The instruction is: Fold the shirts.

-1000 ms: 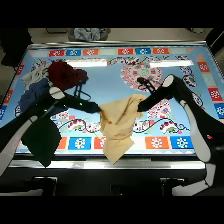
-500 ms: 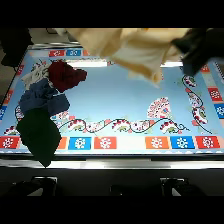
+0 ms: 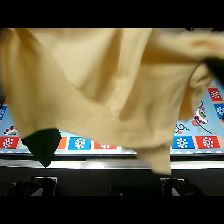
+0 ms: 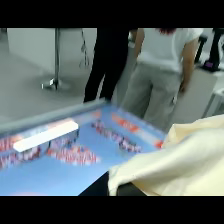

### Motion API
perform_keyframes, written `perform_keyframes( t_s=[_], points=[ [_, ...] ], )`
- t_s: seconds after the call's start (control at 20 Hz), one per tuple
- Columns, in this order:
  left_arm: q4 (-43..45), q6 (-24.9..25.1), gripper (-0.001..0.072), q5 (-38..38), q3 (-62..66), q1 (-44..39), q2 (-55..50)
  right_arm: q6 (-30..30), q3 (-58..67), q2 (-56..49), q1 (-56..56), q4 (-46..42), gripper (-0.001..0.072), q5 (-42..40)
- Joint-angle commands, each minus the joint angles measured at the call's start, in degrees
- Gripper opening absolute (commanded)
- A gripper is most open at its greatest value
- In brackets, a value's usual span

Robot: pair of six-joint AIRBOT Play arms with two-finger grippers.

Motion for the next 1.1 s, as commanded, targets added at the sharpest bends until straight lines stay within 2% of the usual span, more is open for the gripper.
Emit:
perform_keyframes(
  t_s=[0.0, 0.1, 0.2, 0.3, 0.45, 0.55, 0.7, 0.8, 0.85, 0.9, 0.95, 1.0, 1.05],
  points=[
    [5.99, -4.11, 0.0023, -11.65, -15.96, -0.09, 0.57, 0.68, -6.62, -4.87, 0.00, -1.29, 0.0049, 19.41],
    [5.97, -4.09, 0.0023, -11.19, -29.29, -0.22, 0.42, -0.81, -18.75, -6.38, -0.02, -1.27, 0.0049, 12.72],
    [5.97, -4.09, 0.0023, -4.94, -41.31, -0.13, -0.46, -2.75, -30.58, -9.51, -0.02, -0.72, 0.0050, -1.33],
    [5.95, -4.11, 0.0023, 3.34, -47.69, -0.09, -3.63, -4.61, -36.20, -16.41, -0.02, 0.85, 0.0050, -14.16],
    [3.85, -3.76, 0.0024, 10.45, -44.39, 1.70, -14.40, -6.99, -33.90, -30.60, -0.02, 7.04, 0.0050, -28.48],
    [2.01, -1.79, 0.0024, 11.32, -37.05, 3.78, -22.99, -7.43, -29.94, -38.21, -0.02, 12.37, 0.0050, -34.69],
    [1.84, -1.81, 0.0024, 10.95, -25.73, 6.75, -34.73, -6.51, -26.47, -45.05, 0.00, 20.74, 0.0051, -40.74],
    [0.81, -3.85, 0.0025, 9.42, -21.64, 7.91, -40.50, -4.70, -26.49, -47.34, -0.02, 25.42, 0.0052, -41.16],
    [-1.38, -3.85, 0.0057, 8.44, -20.35, 8.31, -42.56, -3.54, -26.49, -47.58, -0.02, 25.83, 0.0120, -40.72],
    [-3.13, -3.80, 0.0277, 6.75, -19.02, 8.81, -43.69, -3.54, -26.29, -47.19, -0.39, 25.57, 0.0384, -39.45],
    [-3.21, -3.76, 0.0610, 4.24, -17.35, 9.70, -44.00, -5.46, -25.44, -46.27, -1.51, 25.44, 0.0713, -35.58],
    [-2.58, -2.51, 0.0684, 1.09, -15.58, 10.99, -43.82, -7.67, -24.17, -45.05, -3.39, 24.41, 0.0696, -30.36],
    [-1.25, -1.42, 0.0681, -3.10, -13.73, 12.76, -43.52, -7.76, -22.80, -43.36, -6.12, 21.27, 0.0709, -24.33]
  ],
)
